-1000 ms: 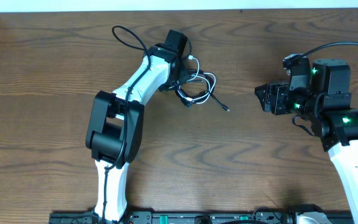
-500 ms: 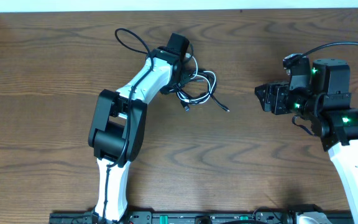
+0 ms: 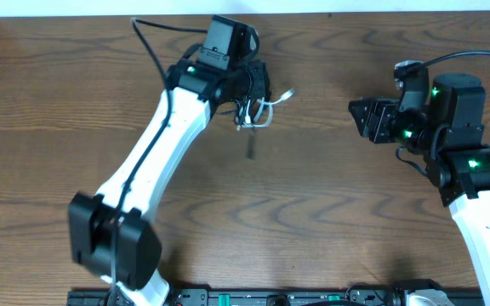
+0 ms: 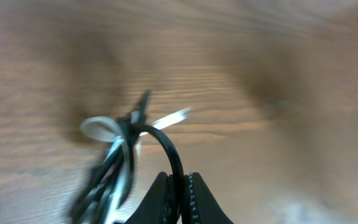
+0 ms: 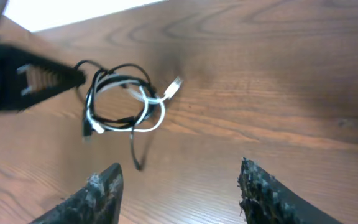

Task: Untangle cables
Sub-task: 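Lift the bundle with the left gripper and bring the right gripper toward it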

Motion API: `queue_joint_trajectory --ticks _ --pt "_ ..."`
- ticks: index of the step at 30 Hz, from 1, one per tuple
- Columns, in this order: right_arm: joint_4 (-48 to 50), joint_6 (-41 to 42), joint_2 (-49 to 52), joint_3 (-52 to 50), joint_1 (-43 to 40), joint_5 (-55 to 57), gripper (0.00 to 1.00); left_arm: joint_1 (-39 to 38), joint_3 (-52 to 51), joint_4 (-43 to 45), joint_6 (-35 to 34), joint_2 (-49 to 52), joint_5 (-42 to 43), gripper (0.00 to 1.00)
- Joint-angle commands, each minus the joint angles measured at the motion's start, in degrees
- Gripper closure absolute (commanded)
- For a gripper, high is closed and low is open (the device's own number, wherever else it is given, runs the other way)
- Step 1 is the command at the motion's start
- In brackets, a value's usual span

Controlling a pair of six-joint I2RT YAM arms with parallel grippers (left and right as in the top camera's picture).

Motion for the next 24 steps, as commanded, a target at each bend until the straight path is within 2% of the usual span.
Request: queue_joint_trajectory --ticks 1,9,16,18,20,24 --pt "1.6 9.3 1.5 1.2 -0.1 -1.0 0.51 -0.2 0.3 0.0 4.9 -0.1 8.9 0.93" --pt "5.4 16.7 7.6 1.2 1.4 -6.9 0.6 -0.2 0.3 -0.1 4.9 0.0 11.6 0.93" --pt "8.2 19.7 15.5 1.2 3.4 -12.4 0.64 -0.2 0.3 0.2 3.7 0.0 14.9 0.93" --pt "12.5 19.9 18.6 1.2 4.9 -16.1 0.6 -0.2 0.3 0.2 3.7 0.0 19.1 0.93" --pt "14.8 20.6 20.2 1.2 6.0 -16.8 0.49 -0.2 0.3 0.2 3.7 0.0 22.2 0.92" --pt "18.4 21.3 22.9 1.2 8.0 -16.5 0.48 -0.2 0.3 0.2 3.7 0.0 26.8 0.93"
